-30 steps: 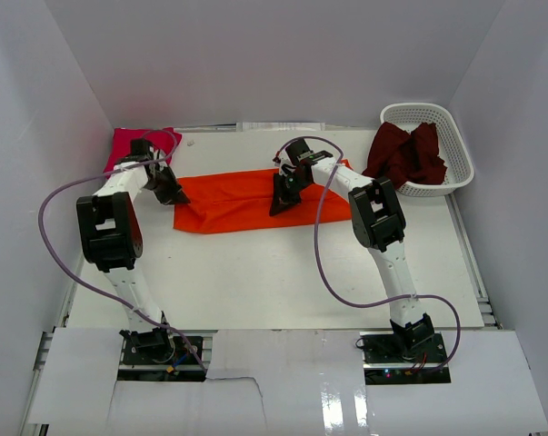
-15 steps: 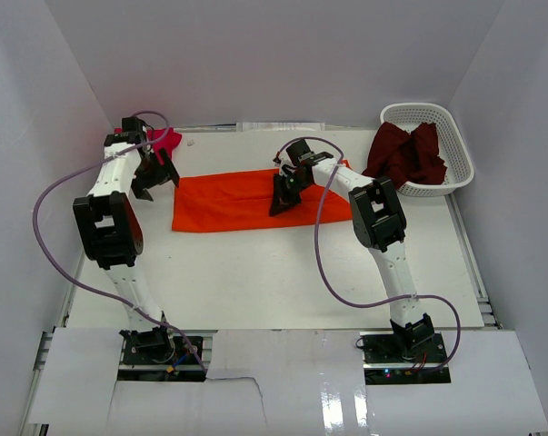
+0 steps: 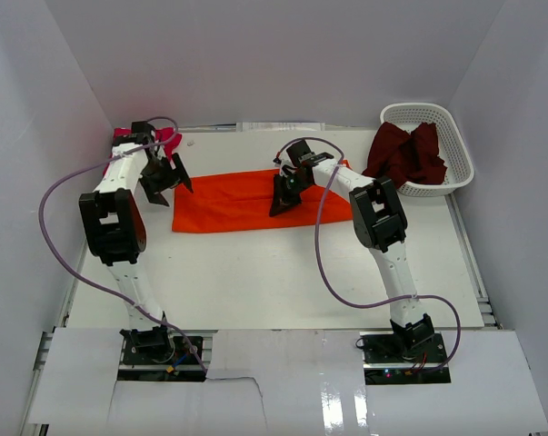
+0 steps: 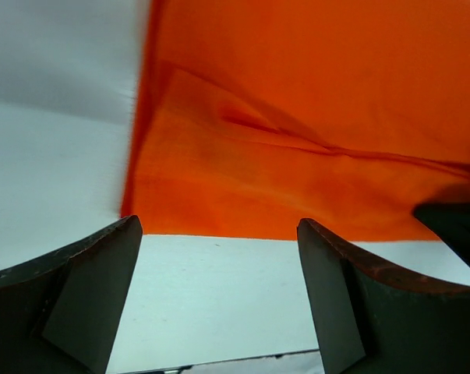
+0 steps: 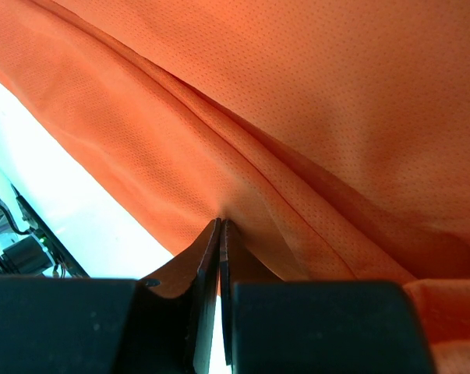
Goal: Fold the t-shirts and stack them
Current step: Fold the other side of the tshirt into a rectangle
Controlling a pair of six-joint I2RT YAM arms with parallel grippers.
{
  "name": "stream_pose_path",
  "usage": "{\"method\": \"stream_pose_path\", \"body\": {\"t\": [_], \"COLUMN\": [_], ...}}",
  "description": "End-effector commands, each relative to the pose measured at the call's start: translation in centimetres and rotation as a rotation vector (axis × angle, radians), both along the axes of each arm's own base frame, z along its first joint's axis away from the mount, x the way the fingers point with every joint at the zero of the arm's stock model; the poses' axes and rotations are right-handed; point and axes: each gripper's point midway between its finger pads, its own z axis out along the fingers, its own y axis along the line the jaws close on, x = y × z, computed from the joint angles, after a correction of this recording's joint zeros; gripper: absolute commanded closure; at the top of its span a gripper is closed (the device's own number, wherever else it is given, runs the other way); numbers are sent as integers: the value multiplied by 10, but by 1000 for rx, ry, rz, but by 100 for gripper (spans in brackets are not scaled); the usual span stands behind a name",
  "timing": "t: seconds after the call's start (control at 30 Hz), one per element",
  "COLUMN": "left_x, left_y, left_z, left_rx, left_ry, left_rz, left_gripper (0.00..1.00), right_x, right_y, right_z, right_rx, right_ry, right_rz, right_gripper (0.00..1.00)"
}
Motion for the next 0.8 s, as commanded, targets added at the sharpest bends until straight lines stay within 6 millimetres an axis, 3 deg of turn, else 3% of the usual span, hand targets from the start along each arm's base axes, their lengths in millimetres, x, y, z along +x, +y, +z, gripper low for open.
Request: {"method": "stream_pose_path", "body": {"t": [0.0,0.07,0.17,0.3,0.43,0.53,0.77], "left_x": [18,17,15,7,4,1,0], "left_y": [-44,-66,-86,-121,-123,-121,-120], "left_z": [69,77,73,68,51,39,6], "left_rx": [-143,-220,-316,-560,-581,-571,-568], "left_ry": [-193,-203,-188,-182,-163,-144,-92], "left_rz": [-97,-137,-179,-255,-246,-240,-219], "left_gripper": [8,9,10,19,80,100,100], "right_x": [-9,-8,-8,-7,-7,-6,-5], "right_y": [-17,-17,-16,-16,-16,-16,-16], "right_z": [-19,-19,-19,-17,-16,-16,-14], "right_rx": [-97,-97,-94,-93,-96,-96,-95], "right_ry": [15,14,15,11,9,8,3], "right_rz": [0,-2,-2,-4,-4,-6,-6], "right_gripper": [92,91,91,92,92,92,92]}}
